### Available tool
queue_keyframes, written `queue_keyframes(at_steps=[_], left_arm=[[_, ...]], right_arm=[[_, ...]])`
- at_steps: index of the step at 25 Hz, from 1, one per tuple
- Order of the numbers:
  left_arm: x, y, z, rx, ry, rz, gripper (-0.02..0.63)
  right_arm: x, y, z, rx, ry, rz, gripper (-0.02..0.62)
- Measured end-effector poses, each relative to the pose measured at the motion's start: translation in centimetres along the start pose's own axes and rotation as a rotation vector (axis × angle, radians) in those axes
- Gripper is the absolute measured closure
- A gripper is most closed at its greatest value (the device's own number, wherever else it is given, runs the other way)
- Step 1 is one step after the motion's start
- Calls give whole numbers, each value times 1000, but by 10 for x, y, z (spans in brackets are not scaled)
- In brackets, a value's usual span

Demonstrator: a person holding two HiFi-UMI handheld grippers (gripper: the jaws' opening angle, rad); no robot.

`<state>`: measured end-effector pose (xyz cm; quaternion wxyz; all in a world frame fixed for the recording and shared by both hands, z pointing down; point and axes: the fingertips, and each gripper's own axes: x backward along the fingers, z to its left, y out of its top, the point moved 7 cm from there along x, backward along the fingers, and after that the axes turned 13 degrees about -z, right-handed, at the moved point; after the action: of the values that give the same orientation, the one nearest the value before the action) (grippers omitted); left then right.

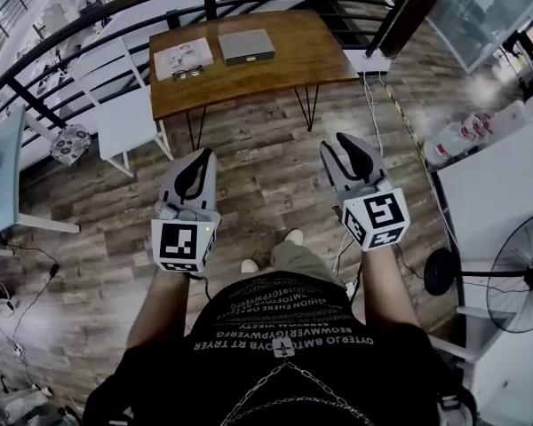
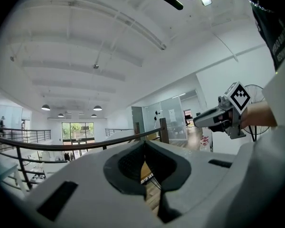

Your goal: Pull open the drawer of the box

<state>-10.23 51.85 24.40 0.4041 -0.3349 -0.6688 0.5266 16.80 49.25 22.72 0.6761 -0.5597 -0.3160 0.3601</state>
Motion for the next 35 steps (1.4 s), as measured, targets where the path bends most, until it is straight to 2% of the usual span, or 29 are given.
queue_keyframes(at_steps=[4, 9, 14, 24, 35], left_arm=[[-8, -8, 3, 19, -5, -12, 600], [-26, -18, 15, 10, 40, 0, 600], [-47, -21, 24, -11, 51, 8, 600], [-98, -49, 46, -2, 90, 57, 600], [-180, -62, 44, 6, 40, 61, 600]], right_arm=[[-9, -13, -7, -31, 3, 3, 471], [-29, -21, -18, -41, 26, -3, 471], [-55, -24, -32, -51, 51, 2, 471], [-117, -41, -62, -64, 123, 18, 472], [-151, -48, -120, -69, 129, 30, 476]])
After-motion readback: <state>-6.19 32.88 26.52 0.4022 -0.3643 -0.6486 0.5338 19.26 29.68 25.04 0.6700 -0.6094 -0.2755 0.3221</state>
